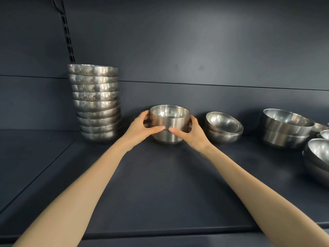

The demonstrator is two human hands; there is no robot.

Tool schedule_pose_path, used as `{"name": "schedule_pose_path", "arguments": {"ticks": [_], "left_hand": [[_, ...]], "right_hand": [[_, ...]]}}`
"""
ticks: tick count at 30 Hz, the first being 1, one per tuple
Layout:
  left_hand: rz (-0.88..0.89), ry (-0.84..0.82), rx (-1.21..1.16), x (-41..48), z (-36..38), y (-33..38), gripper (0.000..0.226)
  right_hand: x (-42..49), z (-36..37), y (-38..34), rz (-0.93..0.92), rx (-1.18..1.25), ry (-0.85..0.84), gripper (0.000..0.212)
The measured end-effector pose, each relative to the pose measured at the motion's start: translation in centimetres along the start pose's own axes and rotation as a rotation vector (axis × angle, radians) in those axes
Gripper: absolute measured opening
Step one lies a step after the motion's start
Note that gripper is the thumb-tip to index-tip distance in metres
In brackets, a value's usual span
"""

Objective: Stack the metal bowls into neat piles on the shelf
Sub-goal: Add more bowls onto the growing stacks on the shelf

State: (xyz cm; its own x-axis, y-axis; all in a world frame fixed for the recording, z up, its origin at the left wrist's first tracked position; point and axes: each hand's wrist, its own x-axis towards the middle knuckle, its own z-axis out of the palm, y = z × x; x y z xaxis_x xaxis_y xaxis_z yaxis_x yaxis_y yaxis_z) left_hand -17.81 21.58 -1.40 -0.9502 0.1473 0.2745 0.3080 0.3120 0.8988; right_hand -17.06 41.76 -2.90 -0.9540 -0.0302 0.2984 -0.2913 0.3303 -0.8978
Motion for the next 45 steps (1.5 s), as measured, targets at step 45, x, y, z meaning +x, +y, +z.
{"name": "schedule_pose_path", "arguments": {"ticks": [45], "left_hand": [[0.365, -0.256, 0.854, -3.1, 11.0, 8.1, 0.064]], "right_hand": [[-8.7, -13.7, 0.3, 0.015, -0.948, 0.145, 0.089]]}}
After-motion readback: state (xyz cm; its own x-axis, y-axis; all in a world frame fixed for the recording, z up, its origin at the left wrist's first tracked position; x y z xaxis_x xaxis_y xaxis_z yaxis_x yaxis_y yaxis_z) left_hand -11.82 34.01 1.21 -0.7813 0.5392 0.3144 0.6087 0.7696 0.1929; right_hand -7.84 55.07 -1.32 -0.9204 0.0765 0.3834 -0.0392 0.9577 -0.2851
